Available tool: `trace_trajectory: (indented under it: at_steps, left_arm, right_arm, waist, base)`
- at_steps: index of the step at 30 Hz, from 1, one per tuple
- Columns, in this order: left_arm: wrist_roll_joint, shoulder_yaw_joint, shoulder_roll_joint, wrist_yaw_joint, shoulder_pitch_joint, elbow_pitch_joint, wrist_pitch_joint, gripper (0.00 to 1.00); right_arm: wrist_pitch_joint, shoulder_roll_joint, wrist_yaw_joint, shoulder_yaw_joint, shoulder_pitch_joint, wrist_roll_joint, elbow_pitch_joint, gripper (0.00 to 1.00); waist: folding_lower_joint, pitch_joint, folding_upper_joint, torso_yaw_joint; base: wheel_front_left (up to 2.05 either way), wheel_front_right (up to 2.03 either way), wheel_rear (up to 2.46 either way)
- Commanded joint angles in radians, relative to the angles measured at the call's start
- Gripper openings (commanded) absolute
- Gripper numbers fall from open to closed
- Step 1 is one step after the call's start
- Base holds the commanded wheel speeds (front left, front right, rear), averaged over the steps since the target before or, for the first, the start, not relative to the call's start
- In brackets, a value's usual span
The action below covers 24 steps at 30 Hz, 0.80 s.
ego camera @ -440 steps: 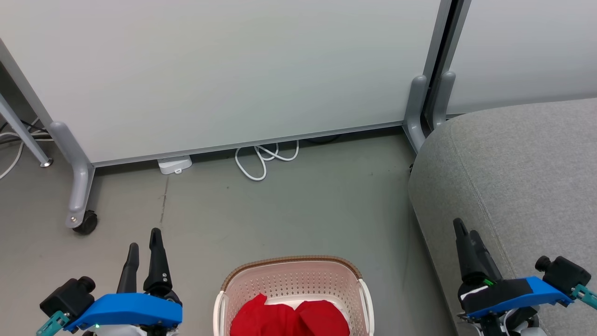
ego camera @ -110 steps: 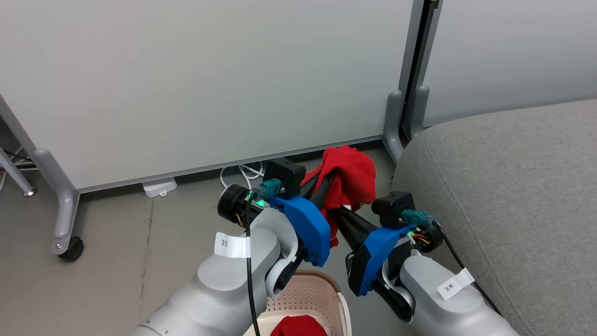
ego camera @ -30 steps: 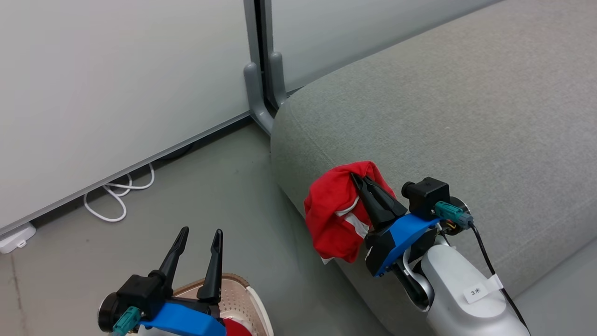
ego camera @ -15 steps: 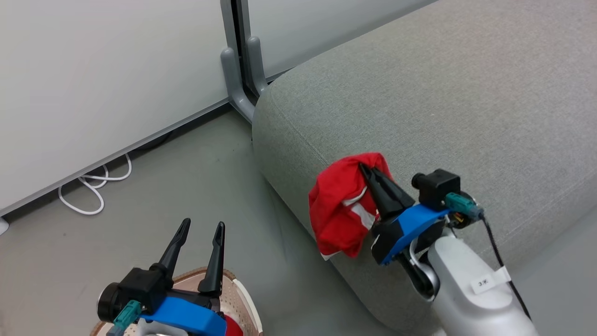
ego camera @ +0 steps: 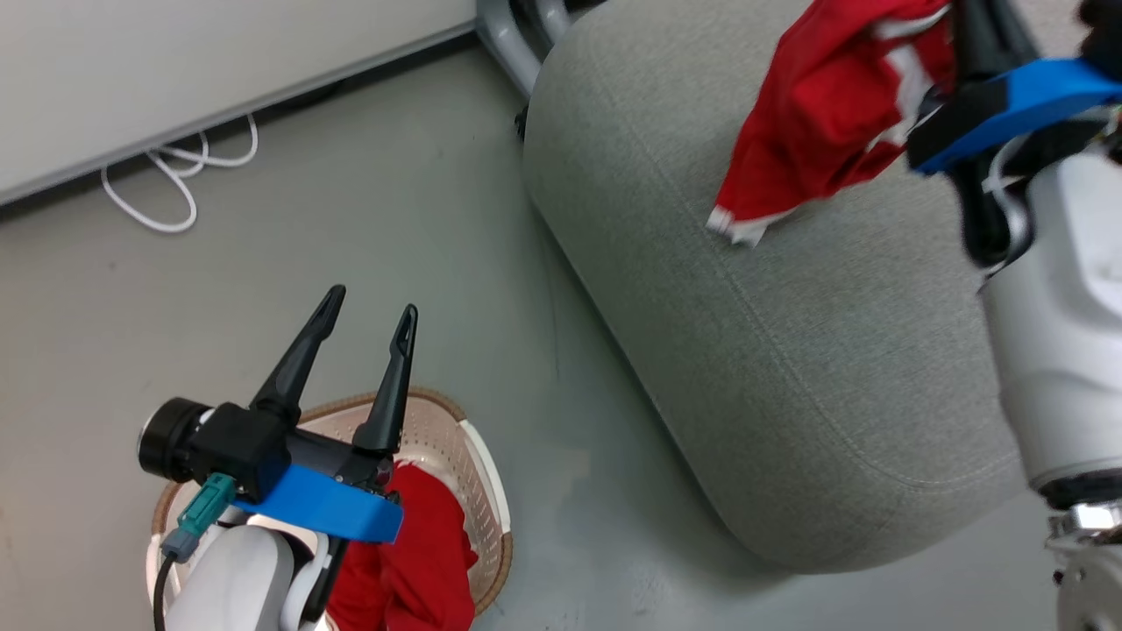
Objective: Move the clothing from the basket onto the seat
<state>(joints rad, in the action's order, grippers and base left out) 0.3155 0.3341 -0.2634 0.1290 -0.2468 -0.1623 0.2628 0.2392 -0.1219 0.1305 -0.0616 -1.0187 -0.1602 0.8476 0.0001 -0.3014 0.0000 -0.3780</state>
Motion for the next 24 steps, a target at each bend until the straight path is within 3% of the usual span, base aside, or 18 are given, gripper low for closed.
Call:
trace_trajectory:
  at_steps: [1,7,13,17,24]
  left_arm:
    - [-0.003,0.0,-0.009,0.002,-0.017,0.005,0.003,1.0]
    - [0.001,0.037,-0.043,0.002,-0.095,0.056,0.003,1.0]
    - [-0.007,0.056,-0.058,0.002,-0.144,0.102,0.003,1.0]
    - [-0.011,0.065,-0.065,0.002,-0.155,0.119,0.003,1.0]
    - [-0.001,0.075,-0.06,0.002,-0.161,0.114,0.003,1.0]
  right_arm:
    - [0.005,-0.005,0.0,-0.008,-0.021,0.006,0.003,0.0]
    - [0.011,-0.108,0.0,-0.201,-0.147,0.097,0.008,0.0]
    - [0.02,-0.19,0.0,-0.378,-0.157,0.169,-0.016,0.0]
    - [0.021,-0.204,0.0,-0.472,-0.105,0.222,-0.002,0.0]
    - [0.026,-0.163,0.0,-0.565,-0.039,0.258,0.02,0.0]
  waist:
    - [-0.0001,-0.1,0.0,0.064]
    - [-0.0001,-0.232,0.0,0.134]
    - [-0.0001,-0.32,0.0,0.186]
    - [-0.0001,-0.352,0.0,0.201]
    - [-0.0001,-0.361,0.0,0.197]
  base:
    - [0.0,0.0,0.0]
    - [0.0,0.0,0.0]
    - [0.0,0.0,0.0]
    - [0.0,0.0,0.0]
    - [0.0,0.0,0.0]
